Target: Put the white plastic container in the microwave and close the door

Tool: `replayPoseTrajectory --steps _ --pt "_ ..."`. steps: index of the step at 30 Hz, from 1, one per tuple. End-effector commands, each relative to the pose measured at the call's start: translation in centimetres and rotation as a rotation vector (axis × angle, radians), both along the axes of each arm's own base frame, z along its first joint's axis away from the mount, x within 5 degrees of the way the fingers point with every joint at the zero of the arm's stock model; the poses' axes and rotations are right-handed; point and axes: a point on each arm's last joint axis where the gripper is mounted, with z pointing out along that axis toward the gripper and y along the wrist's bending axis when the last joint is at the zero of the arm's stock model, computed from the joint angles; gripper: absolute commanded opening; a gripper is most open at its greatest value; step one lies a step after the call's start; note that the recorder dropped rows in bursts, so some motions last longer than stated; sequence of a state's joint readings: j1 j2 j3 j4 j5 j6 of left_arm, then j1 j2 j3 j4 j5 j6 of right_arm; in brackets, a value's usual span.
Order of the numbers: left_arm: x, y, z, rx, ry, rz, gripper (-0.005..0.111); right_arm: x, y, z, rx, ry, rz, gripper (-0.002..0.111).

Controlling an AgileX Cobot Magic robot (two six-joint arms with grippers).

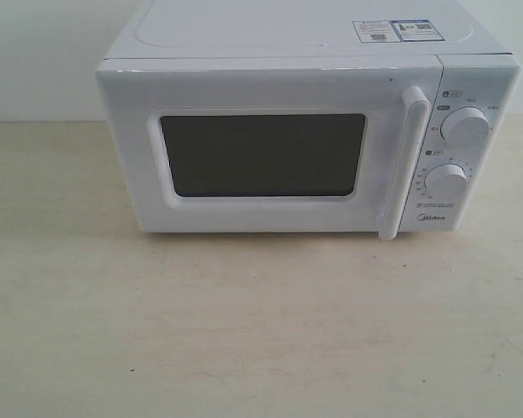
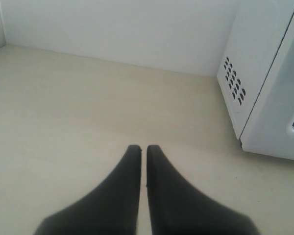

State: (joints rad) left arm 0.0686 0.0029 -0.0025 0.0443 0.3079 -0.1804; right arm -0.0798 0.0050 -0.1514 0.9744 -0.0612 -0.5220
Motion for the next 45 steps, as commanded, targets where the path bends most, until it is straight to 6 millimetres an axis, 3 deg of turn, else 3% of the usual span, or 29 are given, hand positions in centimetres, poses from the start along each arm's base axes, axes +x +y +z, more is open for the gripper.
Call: replayPoseTrajectory --steps 1,15,18,22,27,35,45 --pt "0.0 0.0 0.0 -0.010 -0.006 0.002 0.004 0.0 0.3 -0.2 -0.025 0.016 0.025 0.000" --pt "0.0 0.0 0.0 -0.011 -0.005 0.002 0.004 0.1 0.4 -0.3 -0.013 0.027 0.050 0.000" --pt "0.0 0.0 0.0 -0.011 -0.005 0.002 0.004 0.3 1.1 -1.5 -0.222 0.170 0.088 0.000" --pt "0.0 0.0 0.0 -0.011 -0.005 0.002 0.004 0.5 0.5 -3.8 -0.239 0.374 0.039 0.000" --pt "0.0 0.0 0.0 -0.011 -0.005 0.002 0.004 1.2 0.4 -7.5 -0.274 0.442 0.035 0.000" --pt "0.0 0.0 0.0 -0.011 -0.005 0.002 0.004 0.9 0.3 -8.5 -0.297 0.565 0.043 0.000" --pt "0.0 0.0 0.0 -0.011 -0.005 0.002 0.004 0.9 0.4 -8.6 -0.442 0.575 0.062 0.000"
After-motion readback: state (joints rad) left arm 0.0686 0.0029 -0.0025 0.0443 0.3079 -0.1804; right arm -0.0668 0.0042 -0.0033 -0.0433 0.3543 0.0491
